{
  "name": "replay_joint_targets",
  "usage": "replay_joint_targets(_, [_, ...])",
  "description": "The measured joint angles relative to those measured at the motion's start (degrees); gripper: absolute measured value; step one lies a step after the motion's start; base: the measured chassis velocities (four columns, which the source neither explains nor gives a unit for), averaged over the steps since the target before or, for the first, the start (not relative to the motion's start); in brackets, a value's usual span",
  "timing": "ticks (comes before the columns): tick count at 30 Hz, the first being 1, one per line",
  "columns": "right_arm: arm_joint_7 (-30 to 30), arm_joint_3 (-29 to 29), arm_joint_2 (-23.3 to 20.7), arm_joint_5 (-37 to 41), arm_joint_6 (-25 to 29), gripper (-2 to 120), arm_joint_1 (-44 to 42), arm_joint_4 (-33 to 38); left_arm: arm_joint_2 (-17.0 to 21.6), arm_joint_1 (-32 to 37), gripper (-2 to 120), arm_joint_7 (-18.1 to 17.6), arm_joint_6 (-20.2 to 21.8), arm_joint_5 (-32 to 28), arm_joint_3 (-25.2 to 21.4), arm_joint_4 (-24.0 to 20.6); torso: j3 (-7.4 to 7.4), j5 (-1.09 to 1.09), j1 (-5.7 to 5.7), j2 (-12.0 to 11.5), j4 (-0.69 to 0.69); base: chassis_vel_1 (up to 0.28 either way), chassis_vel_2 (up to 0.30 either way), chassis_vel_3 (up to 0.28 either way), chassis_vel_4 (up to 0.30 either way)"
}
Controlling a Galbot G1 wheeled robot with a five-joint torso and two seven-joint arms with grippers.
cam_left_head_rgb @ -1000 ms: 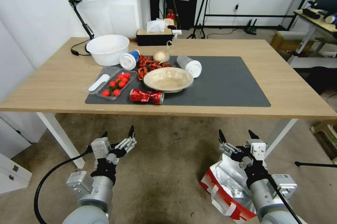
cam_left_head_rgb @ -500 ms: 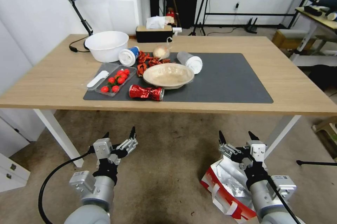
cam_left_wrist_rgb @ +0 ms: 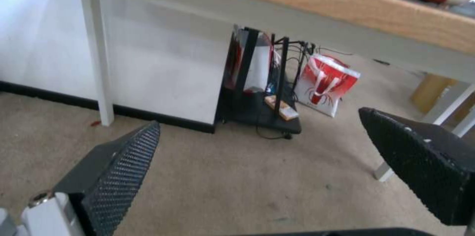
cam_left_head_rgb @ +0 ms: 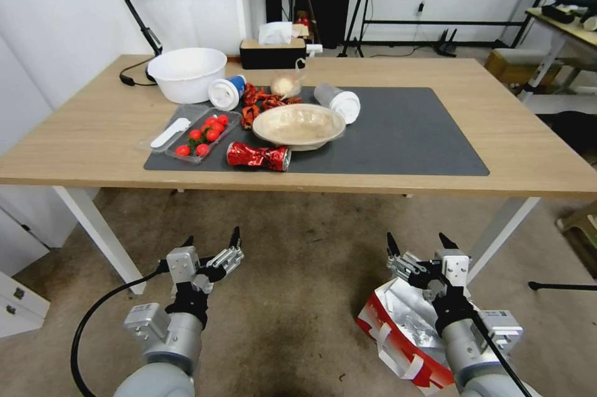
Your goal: Pick up the food delivery bag from the floor and place it on the table.
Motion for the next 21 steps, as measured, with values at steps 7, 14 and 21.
replay_joint_targets(7, [-0.57, 0.08, 0.05, -0.23, -0.07, 100, 0.28, -0.35, 0.07, -0.33, 100, 0.04, -0.03, 0.14, 0.19, 0.71, -1.15, -0.01, -0.81, -1.95, 0.0, 0.0, 0.0, 0.0, 0.0])
replay_joint_targets(14, [-0.63, 0.09, 0.1, -0.27, -0.08, 100, 0.46, -0.84, 0.28, -0.58, 100, 0.05, -0.03, 0.12, 0.16, 1.04, -1.99, 0.0, -1.41, -3.38, 0.0, 0.0, 0.0, 0.0, 0.0])
replay_joint_targets(21, [-0.9, -0.14, 0.74, -0.73, -0.08, 100, 0.62, -1.41, 0.27, -0.62, 100, 0.05, -0.06, -0.07, 0.04, 1.4, -2.96, 0.0, -2.02, -4.98, 0.0, 0.0, 0.0, 0.0, 0.0])
